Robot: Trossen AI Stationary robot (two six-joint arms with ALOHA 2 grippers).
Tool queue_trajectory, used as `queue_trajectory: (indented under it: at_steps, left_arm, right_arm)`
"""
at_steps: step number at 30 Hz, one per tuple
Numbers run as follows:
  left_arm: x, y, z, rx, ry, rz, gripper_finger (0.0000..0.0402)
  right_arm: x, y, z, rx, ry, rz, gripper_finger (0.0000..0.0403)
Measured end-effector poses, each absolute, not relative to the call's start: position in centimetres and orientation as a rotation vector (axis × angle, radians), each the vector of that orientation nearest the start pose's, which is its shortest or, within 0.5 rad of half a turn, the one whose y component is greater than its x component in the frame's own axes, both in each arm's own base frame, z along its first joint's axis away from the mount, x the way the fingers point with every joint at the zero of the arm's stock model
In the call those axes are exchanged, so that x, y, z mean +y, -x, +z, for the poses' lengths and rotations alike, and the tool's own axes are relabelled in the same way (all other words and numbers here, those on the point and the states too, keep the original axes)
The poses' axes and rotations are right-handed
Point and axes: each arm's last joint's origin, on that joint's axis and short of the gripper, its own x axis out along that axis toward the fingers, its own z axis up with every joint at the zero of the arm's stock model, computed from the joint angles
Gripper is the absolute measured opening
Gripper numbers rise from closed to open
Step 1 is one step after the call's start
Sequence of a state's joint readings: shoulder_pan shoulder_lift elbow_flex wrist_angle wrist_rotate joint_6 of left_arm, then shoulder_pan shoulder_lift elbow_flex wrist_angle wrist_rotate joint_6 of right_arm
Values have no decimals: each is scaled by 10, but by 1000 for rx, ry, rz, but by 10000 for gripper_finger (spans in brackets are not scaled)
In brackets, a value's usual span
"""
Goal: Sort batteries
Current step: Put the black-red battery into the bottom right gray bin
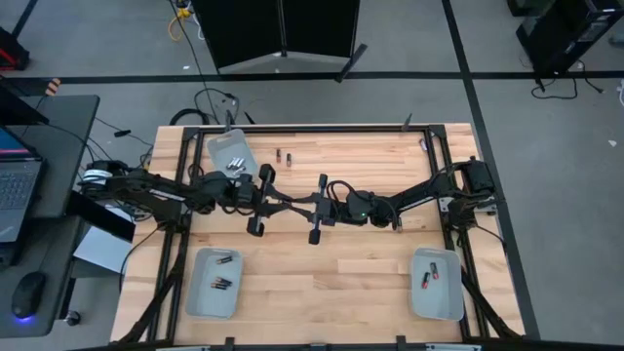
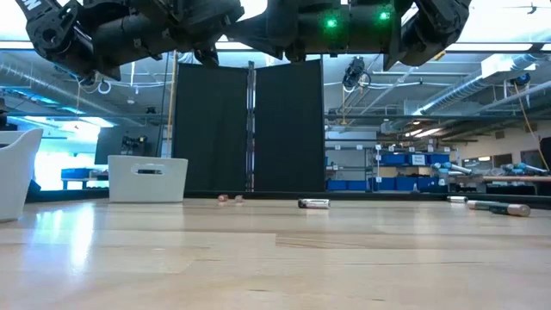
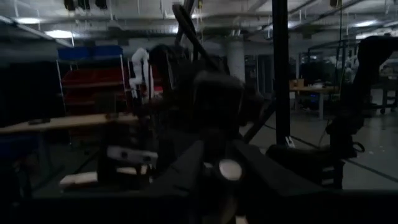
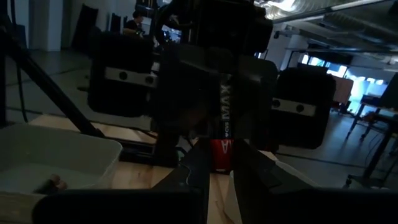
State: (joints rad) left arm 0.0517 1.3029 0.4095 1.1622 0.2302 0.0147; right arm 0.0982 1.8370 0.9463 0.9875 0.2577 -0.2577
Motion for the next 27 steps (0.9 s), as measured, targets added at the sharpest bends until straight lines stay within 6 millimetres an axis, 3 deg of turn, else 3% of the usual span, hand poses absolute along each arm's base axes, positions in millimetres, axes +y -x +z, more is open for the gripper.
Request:
queue_trajectory:
  at_steps: [2,6,14,20,27]
  left_arm:
    - [6,-243,231,-275,-67,-170,49]
    - [6,-243,231,-272,-70,-169,49]
    - [5,-236,240,-301,-61,-203,49]
    - [2,-224,256,-296,-72,-261,49]
    - [-2,-214,278,23,-73,-265,49]
  right_arm:
    - [31,-384,215,-78,225,-172,56]
    - [30,-384,215,-76,209,-172,60]
    - [28,-384,213,-48,192,-245,171]
    - [25,-383,204,69,216,-305,221]
    - [23,-381,185,262,258,-289,226]
